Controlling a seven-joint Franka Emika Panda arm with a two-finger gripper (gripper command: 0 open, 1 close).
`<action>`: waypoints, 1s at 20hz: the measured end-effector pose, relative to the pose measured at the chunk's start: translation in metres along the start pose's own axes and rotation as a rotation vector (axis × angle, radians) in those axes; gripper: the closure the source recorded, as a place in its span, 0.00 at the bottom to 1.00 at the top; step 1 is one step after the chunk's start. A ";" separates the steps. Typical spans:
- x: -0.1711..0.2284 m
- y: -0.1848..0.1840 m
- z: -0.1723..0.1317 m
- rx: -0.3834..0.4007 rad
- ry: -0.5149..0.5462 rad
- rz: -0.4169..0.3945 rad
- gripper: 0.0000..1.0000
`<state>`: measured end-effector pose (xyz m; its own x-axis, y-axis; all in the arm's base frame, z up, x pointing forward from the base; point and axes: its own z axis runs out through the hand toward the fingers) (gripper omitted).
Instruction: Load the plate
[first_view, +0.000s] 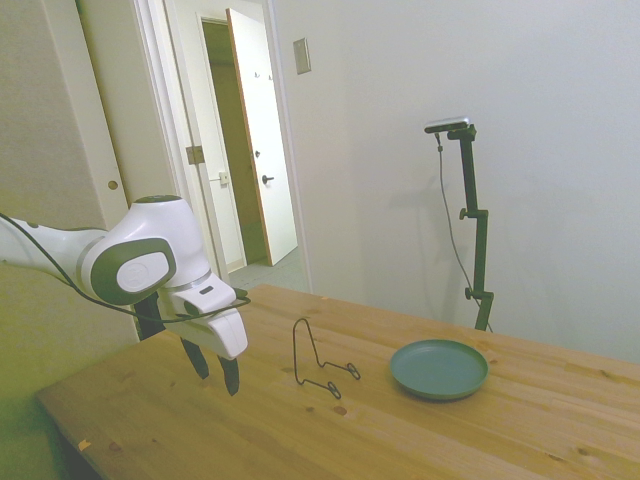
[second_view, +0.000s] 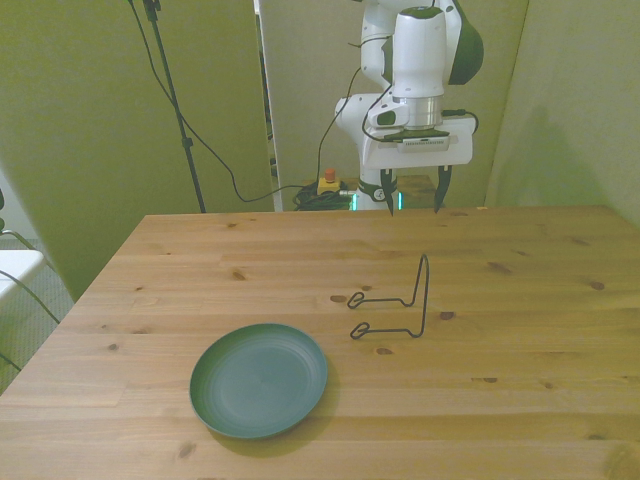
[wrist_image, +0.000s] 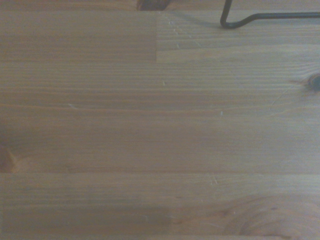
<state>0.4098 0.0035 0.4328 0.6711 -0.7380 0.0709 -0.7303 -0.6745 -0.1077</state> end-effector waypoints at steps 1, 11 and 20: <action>0.000 0.000 0.000 0.000 -0.001 0.000 0.00; 0.051 -0.004 -0.024 -0.010 0.076 0.083 0.00; 0.177 -0.020 -0.034 -0.032 0.162 0.211 0.00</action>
<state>0.5391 -0.1142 0.4810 0.4764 -0.8542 0.2085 -0.8573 -0.5039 -0.1055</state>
